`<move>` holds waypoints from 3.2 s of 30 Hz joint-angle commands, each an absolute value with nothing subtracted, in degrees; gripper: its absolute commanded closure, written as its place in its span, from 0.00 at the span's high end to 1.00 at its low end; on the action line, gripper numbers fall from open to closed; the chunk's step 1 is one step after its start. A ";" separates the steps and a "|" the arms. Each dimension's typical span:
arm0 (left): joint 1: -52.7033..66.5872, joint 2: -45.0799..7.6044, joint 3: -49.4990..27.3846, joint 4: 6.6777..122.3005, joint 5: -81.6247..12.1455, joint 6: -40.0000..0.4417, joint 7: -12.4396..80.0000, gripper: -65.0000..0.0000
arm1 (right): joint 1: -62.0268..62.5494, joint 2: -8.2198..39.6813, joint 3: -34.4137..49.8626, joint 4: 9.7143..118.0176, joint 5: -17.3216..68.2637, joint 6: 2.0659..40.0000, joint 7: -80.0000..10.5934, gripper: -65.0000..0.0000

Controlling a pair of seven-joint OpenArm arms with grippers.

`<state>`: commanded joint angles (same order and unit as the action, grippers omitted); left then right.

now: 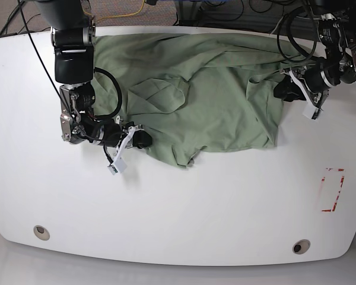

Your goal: Layout the t-shirt on the table in an organized manner, then fold the t-shirt properly

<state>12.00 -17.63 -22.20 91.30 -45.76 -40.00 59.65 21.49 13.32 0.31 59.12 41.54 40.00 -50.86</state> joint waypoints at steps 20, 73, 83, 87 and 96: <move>10.24 -19.82 -22.46 95.08 -45.93 -40.00 59.65 0.01 | 21.49 13.32 0.31 59.12 41.54 40.00 -50.77 0.04; -21.41 -29.14 -18.51 78.73 -12.35 -40.00 52.62 0.01 | 22.11 13.85 0.40 59.56 41.63 40.00 -50.77 0.04; -21.67 -28.97 -16.75 77.58 -12.35 -40.00 52.26 0.01 | 22.90 13.93 0.40 59.82 41.63 40.00 -50.77 0.04; -21.67 -29.05 -16.75 77.49 -12.26 -40.00 52.26 0.01 | 22.90 14.02 0.48 62.29 41.54 40.00 -50.77 0.04; -21.58 -29.05 -16.75 77.49 -12.26 -40.00 52.26 0.01 | 23.87 15.08 0.48 63.87 41.54 40.00 -48.75 0.04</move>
<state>-21.58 -29.05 -16.75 77.49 -12.26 -40.00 52.26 23.87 15.08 0.48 63.87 41.54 40.00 -48.75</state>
